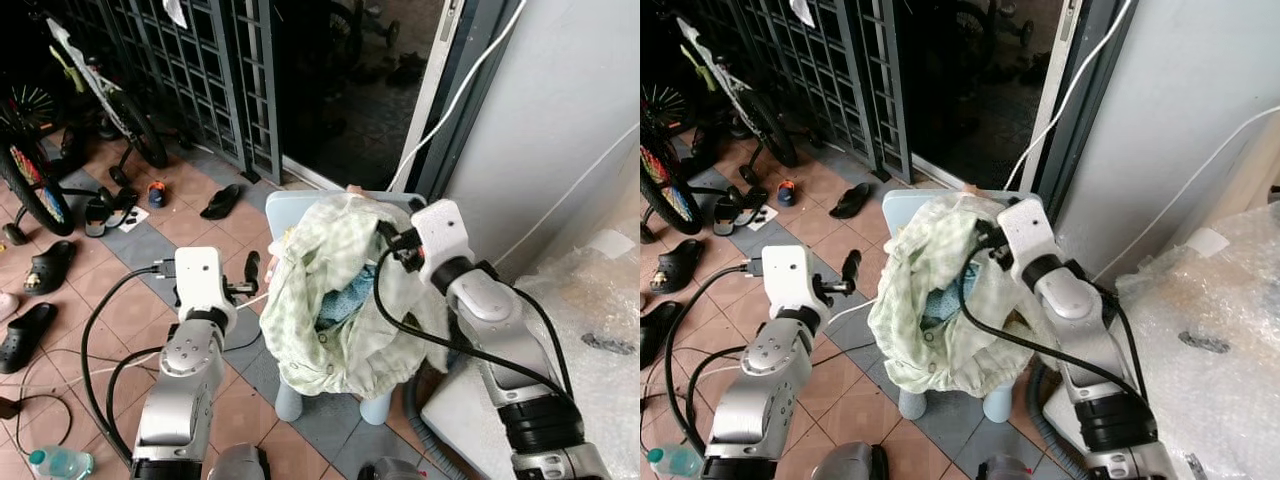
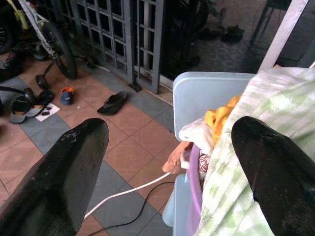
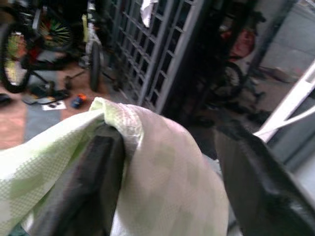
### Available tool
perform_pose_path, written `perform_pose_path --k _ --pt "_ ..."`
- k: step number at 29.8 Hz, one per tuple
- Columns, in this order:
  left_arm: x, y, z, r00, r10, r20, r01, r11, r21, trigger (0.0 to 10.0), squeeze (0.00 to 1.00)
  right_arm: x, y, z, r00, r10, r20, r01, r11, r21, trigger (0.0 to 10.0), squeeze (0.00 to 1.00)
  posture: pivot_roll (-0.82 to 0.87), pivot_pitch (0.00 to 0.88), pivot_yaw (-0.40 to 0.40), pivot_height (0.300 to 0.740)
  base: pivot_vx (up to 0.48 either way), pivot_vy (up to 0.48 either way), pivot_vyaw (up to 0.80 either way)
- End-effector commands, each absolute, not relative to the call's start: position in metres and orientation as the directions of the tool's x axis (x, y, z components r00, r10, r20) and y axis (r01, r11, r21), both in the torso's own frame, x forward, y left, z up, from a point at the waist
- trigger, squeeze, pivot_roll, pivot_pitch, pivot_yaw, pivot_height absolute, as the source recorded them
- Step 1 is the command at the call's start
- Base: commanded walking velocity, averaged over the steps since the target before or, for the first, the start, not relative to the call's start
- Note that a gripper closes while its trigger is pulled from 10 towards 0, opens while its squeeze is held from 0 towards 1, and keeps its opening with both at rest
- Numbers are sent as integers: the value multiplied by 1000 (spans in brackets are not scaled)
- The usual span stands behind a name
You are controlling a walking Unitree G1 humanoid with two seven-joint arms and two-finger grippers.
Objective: Clothes washing
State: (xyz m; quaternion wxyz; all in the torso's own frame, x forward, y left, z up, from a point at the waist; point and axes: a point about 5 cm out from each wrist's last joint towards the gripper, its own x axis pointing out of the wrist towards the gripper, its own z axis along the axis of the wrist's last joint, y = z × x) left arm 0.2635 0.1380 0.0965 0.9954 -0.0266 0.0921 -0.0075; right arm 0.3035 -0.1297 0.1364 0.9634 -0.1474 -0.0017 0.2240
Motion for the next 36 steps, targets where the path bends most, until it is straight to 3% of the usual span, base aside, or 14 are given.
perform_pose_path --k 1,7,8,9,10,11,13,14,31,36 --pt "264 139 99 984 -16 -175 9 999 -42 10000 0 302 -126 128 883 454 -118 -469 848 -248 10000 1000 -5 14 10 740 0 0 0" --pt "262 140 98 984 -11 -180 4 999 -44 10000 0 294 -124 100 825 482 -295 -547 813 -201 10000 1000 -8 12 12 740 0 0 0" --pt "262 139 99 983 -16 -180 8 999 -44 10000 0 288 -122 89 787 503 -359 -588 788 -185 6667 1000 -6 15 12 740 0 0 0" --pt "262 139 99 983 -18 -180 10 999 -44 10000 0 286 -122 86 778 506 -373 -595 783 -179 1216 1000 -6 15 12 740 0 0 0" --pt "262 139 99 983 -19 -181 11 999 -44 10000 0 284 -121 83 764 514 -390 -607 777 -166 0 988 -7 17 13 740 0 0 0" --pt "262 138 98 983 -19 -182 11 999 -45 10000 0 282 -120 79 748 522 -411 -621 769 -154 0 663 -7 16 12 740 0 0 0" --pt "262 138 98 983 -19 -184 11 999 -46 10000 0 280 -120 76 745 513 -425 -621 767 -162 0 114 -7 17 11 740 0 0 0" --pt "262 138 98 982 -19 -185 10 999 -47 10000 0 280 -121 74 744 507 -435 -616 773 -152 0 0 -6 18 10 740 0 0 0" --pt "262 139 98 982 -17 -186 8 999 -48 10000 0 298 -130 83 873 350 -340 -393 917 -67 0 0 -5 17 9 740 0 0 0" --pt "262 138 97 982 -18 -186 9 999 -49 10000 0 307 -130 97 924 287 -253 -287 957 40 0 0 -5 17 9 740 0 0 0"
